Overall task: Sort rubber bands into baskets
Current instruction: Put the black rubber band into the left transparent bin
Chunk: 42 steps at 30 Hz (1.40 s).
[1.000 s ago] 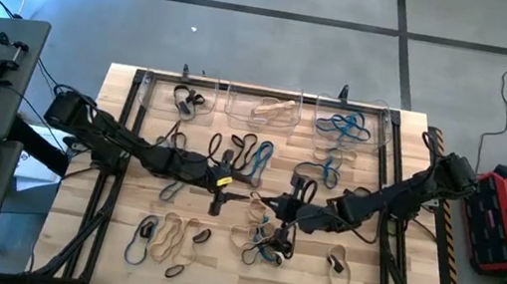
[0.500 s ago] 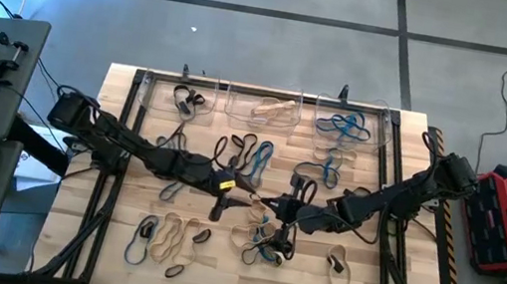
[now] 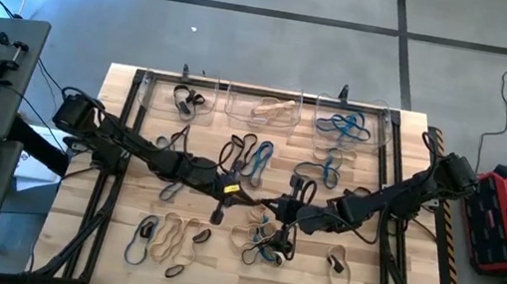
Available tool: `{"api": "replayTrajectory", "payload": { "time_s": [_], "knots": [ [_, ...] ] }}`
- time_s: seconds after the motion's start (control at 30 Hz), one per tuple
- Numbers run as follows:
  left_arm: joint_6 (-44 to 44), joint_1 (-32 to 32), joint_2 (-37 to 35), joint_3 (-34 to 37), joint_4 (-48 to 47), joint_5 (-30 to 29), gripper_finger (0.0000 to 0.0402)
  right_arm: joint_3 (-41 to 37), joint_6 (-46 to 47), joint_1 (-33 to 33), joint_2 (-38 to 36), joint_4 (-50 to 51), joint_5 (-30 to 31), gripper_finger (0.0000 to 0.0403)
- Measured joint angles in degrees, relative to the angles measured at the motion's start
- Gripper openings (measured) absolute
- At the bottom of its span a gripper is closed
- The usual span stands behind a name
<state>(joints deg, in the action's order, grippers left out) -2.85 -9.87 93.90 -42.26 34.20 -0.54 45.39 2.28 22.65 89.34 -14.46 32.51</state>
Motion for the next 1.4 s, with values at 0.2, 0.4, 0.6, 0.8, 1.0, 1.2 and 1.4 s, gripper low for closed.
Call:
{"api": "replayTrajectory", "payload": {
  "time_s": [0.2, 0.4, 0.6, 0.8, 1.0, 1.2, 1.4],
  "knots": [
    [-0.3, -0.2, 0.0, 0.0, -0.5, -1.5, 0.0006, 0.0, 0.0, 0.0, 0.0, 0.0, 0.0, 0.0000],
    [-1.6, -1.4, 0.0, 0.0, -0.6, -4.1, 0.0045, 0.0, 0.0, 0.0, 0.0, 0.0, 0.0, 0.0000],
    [-1.9, -1.9, 0.0, 0.0, -1.7, -5.1, 0.0111, 0.0, 0.0, 0.0, 0.0, -0.1, 0.0, 0.0000],
    [-1.9, -1.9, 0.0, 0.0, -1.9, -5.4, 0.0146, 0.0, 0.0, 0.0, 0.0, -0.7, 0.0, 0.0000],
    [-1.8, -1.9, 0.0, 0.1, -1.1, -7.5, 0.0135, 0.0, 0.2, 0.0, 0.0, -0.9, 0.0, 0.0000],
    [-1.8, -1.9, 0.0, 0.1, -0.5, -7.5, 0.0096, 0.0, 0.2, 0.0, 0.0, -0.9, -0.5, 0.0000],
    [-2.1, -1.9, 0.0, 0.1, -0.5, -7.5, 0.0027, 0.0, 0.3, 0.0, 0.0, -0.9, -1.1, 0.0006]
  ]
}}
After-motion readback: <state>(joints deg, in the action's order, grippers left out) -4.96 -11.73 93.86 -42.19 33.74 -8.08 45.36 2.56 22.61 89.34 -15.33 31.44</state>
